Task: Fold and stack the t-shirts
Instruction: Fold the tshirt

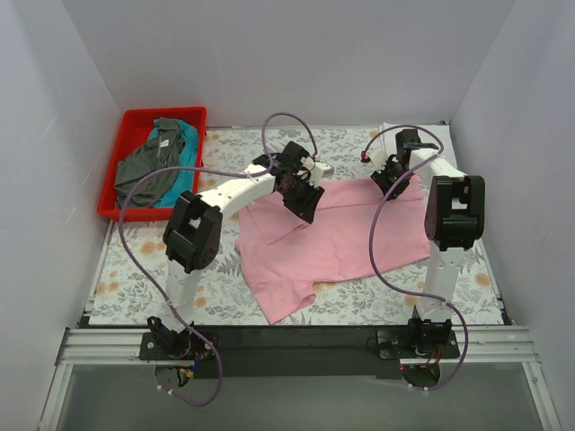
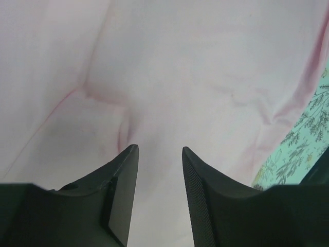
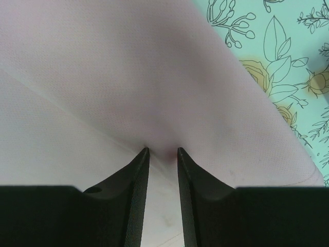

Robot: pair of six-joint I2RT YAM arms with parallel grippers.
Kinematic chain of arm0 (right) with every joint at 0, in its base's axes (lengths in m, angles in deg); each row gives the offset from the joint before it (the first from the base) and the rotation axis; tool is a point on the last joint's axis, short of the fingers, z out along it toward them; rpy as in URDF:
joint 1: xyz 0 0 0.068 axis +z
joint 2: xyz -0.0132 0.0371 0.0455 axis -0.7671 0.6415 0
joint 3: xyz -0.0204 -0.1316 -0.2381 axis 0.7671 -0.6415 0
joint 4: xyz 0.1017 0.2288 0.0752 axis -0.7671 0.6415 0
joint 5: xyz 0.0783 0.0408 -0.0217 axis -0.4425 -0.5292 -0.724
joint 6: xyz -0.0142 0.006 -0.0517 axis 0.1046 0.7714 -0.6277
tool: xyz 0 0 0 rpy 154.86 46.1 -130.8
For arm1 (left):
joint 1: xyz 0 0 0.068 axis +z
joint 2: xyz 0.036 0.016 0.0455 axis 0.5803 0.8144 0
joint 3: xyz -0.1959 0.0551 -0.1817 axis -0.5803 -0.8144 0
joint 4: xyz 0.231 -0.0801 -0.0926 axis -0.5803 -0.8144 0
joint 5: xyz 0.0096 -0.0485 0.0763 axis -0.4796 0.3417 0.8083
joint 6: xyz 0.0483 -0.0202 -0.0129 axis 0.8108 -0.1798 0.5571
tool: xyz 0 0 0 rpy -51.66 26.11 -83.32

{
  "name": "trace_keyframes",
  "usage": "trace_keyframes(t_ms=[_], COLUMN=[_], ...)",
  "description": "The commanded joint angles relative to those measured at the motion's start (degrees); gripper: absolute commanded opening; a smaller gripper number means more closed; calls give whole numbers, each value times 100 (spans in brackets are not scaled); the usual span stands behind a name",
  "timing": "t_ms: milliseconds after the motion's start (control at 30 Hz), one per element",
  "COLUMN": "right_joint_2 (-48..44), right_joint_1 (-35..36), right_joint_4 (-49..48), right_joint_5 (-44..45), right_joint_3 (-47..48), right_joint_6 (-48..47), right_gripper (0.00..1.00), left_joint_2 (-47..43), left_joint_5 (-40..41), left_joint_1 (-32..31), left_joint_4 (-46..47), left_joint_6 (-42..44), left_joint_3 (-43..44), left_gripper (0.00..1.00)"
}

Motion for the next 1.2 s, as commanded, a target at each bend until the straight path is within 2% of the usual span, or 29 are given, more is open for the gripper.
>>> trace_keyframes(t_ms=[0, 167, 400, 600, 767, 900, 1000, 1167], right_joint_2=[-257, -618, -565, -425, -240, 146, 524, -36], right_joint_1=[-6, -6, -24, -50, -42, -42, -42, -33], right_joint_4=[63, 151, 143, 143, 134, 125, 143, 362], right_joint_5=[-133, -274, 42, 218, 34, -19, -72, -581], right_joint_3=[90, 72, -113, -182, -218, 168, 677, 767], right_joint_6=[-13, 31, -5, -5, 162, 338, 522, 558], right_gripper=[34, 35, 34, 34, 34, 34, 34, 41], left_joint_2=[-1093, -1200, -822, -321, 417, 830, 972, 454], left_joint_5=[-3, 23, 313, 542, 779, 806, 500, -467], left_joint_1=[707, 1691, 2219, 2580, 2835, 2896, 2923, 2923], left_joint_4=[-1, 87, 386, 491, 351, 316, 149, -281], left_joint_6=[-259, -338, -505, -514, -356, -241, -206, 84], left_joint_3=[-435, -1034, -1395, -1308, -545, 133, 677, 1153], left_gripper=[36, 33, 32, 29, 29, 29, 30, 42])
